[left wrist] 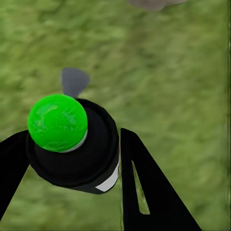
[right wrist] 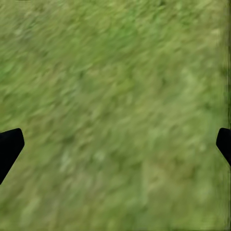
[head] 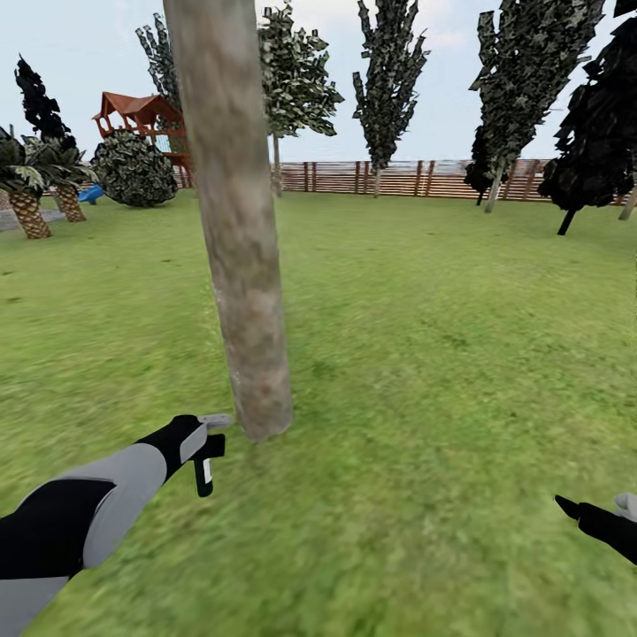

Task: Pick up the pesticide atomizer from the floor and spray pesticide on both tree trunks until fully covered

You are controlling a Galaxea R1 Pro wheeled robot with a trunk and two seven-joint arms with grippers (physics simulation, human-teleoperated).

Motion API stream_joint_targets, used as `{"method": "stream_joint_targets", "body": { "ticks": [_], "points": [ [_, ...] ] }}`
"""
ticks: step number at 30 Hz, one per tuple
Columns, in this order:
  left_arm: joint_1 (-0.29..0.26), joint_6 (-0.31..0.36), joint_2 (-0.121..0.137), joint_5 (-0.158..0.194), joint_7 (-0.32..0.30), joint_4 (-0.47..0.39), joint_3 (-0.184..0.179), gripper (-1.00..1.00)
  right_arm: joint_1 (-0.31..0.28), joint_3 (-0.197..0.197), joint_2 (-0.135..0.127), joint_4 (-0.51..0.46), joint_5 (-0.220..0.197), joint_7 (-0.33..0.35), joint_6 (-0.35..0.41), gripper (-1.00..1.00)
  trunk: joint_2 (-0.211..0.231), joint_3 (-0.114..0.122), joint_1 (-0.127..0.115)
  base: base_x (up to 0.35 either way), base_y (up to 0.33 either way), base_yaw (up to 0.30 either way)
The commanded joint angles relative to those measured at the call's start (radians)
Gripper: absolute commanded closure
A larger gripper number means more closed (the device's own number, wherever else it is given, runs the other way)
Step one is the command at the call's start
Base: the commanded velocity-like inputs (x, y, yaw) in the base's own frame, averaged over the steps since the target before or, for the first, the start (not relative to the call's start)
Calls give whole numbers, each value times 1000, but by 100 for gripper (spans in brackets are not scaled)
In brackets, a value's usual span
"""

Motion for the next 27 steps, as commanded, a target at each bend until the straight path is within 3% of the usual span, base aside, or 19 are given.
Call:
{"method": "stream_joint_targets", "body": {
  "ticks": [1, 14, 19, 22, 25, 27],
  "points": [
    [0, 0, 0, 0, 0, 0, 0, 100, 0, 0, 0, 0, 0, 0, 0, -100, 0, 0, 0, 0, -332, 0],
    [0, -14, 2, -2, 1, -15, 0, 100, 0, -1, 0, 0, 0, 0, 0, -100, 0, 0, 0, 88, -320, 217],
    [0, 14, 2, -6, 4, -89, -2, 100, 0, -1, 0, 0, 0, 0, 0, -100, 0, 0, 0, 124, -190, 113],
    [0, 97, 2, -7, 5, -171, -2, 100, 0, -1, -1, 0, 0, 0, 0, -100, 0, 0, 0, 11, -15, 6],
    [-1, 289, 4, -9, 5, -354, -2, 100, 0, -2, -1, 0, 0, 0, 0, -100, 0, 0, 0, 1, -2, 1],
    [-2, 375, 5, -9, 5, -418, -2, 100, 0, -2, -1, -1, 0, 0, 0, -100, 0, 0, 0, 0, 0, -5]
  ]
}}
